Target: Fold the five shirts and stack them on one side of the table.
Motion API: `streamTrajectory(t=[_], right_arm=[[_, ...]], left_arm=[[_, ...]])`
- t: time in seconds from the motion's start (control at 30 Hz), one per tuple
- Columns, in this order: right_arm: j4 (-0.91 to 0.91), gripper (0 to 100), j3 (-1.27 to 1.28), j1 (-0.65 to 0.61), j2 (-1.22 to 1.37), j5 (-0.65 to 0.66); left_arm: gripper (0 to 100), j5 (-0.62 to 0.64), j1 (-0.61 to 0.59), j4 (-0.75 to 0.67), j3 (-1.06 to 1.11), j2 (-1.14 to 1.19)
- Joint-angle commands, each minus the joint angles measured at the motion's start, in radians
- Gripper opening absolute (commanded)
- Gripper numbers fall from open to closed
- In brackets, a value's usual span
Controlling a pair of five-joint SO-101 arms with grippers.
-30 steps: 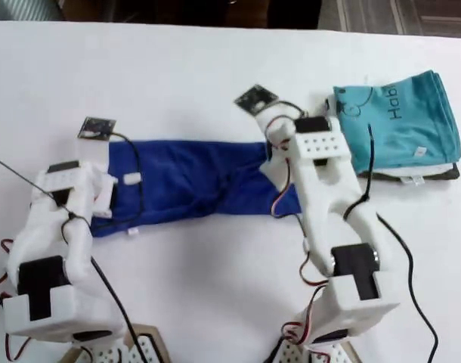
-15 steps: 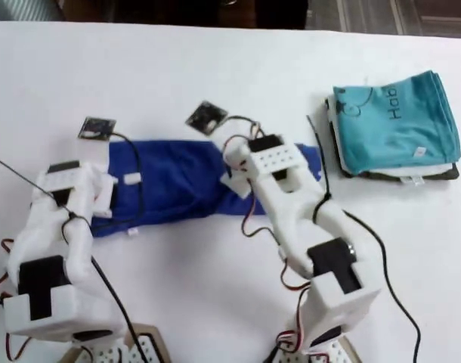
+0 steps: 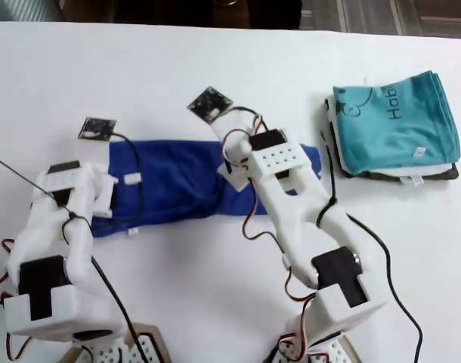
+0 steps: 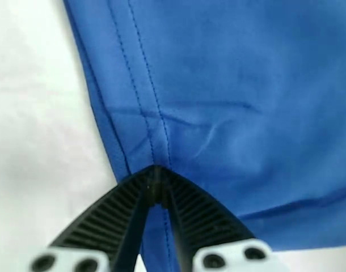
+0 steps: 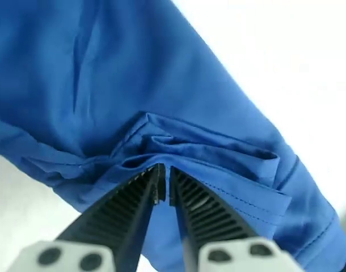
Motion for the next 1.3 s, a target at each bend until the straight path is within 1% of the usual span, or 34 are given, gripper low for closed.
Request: streamTrajectory(t=[0.0,0.23,0.37,0.47,0.6,0.77,0.87,0.97,1.03,1.1,1.27], right_arm=[[-0.018,2.1,0.005,-0.030,-0.033,-0.011],[-0.125,2.1,0.002,-0.041,0.117,-0.011],[-0.125,2.1,-0.018,-0.028,0.113,-0.005],[-0.058,2.1,-0.064,0.005,0.016,-0.011],[0.041,2.1,-0.083,0.033,-0.182,-0.012],[0.236,2.1,-0.057,0.036,-0.458,-0.012],[0.266,2.1,0.083,0.041,-0.608,-0.012],[0.222,2.1,0.311,0.110,-0.754,-0.012],[0.139,2.1,0.494,0.173,-0.852,-0.012],[0.028,2.2,0.680,0.209,-0.947,-0.012],[-0.214,2.5,1.025,0.257,-1.122,-0.012]], left_arm=[[3,0.003,-0.008,-0.025,0.001,-0.023],[3,0.005,-0.008,-0.025,0.002,-0.023],[3,0.005,-0.008,-0.025,0.002,-0.023],[3,0.006,-0.008,-0.025,0.010,-0.023],[3,0.006,-0.006,-0.025,0.015,-0.023],[3,0.009,-0.006,-0.037,0.018,-0.023],[3,0.074,-0.006,-0.038,0.018,-0.023],[3,0.089,-0.008,-0.038,0.018,-0.023],[3,0.089,-0.008,-0.038,0.018,-0.023],[3,0.089,-0.008,-0.038,0.018,-0.023],[3,0.089,-0.008,-0.038,0.018,-0.023]])
